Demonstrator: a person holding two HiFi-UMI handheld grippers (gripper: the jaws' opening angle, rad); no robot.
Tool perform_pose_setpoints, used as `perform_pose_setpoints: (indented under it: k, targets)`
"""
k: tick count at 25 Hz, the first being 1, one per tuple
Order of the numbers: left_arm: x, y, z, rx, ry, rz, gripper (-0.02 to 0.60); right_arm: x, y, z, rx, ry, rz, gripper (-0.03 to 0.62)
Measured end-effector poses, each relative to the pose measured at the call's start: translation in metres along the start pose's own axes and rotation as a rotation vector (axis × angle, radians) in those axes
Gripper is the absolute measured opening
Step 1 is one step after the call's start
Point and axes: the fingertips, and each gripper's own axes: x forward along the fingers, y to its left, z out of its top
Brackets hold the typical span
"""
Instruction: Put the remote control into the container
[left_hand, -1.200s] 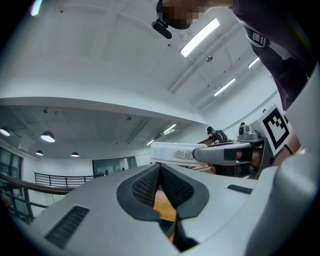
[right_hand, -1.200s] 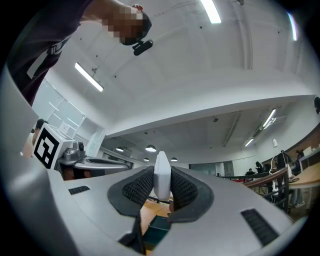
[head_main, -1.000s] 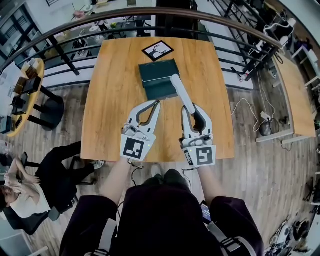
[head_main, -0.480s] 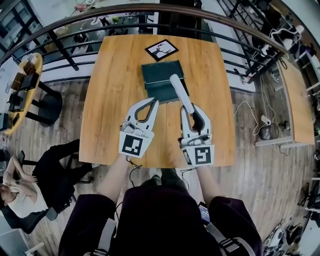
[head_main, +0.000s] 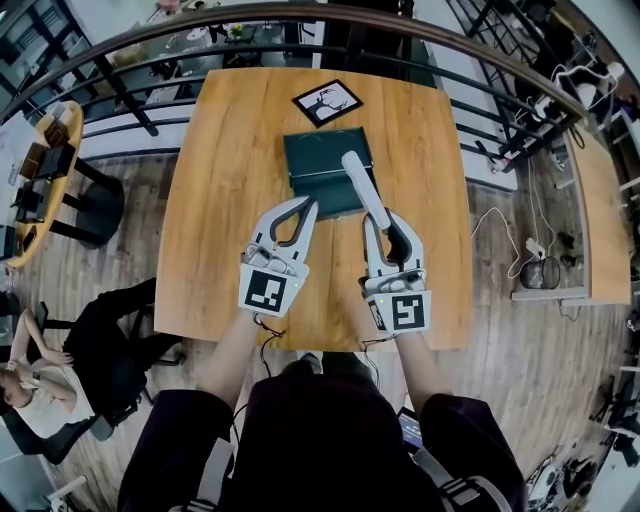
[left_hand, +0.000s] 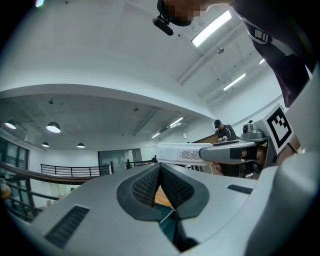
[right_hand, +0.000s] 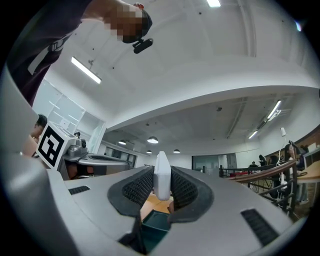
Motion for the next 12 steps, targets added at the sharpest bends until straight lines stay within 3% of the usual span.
perform_pose_setpoints:
  k: [5, 12]
  targets:
    - [0.019, 0.009, -0.031, -0.04, 0.028, 0.013, 0.011, 0.023, -0.01, -0.033, 0.013, 0.041, 0.021, 0.11]
    - [0.05, 0.005, -0.113, -0.141, 0.138, 0.018, 0.011, 0.051, -0.02, -0.107, 0.005, 0.128, 0.08, 0.11]
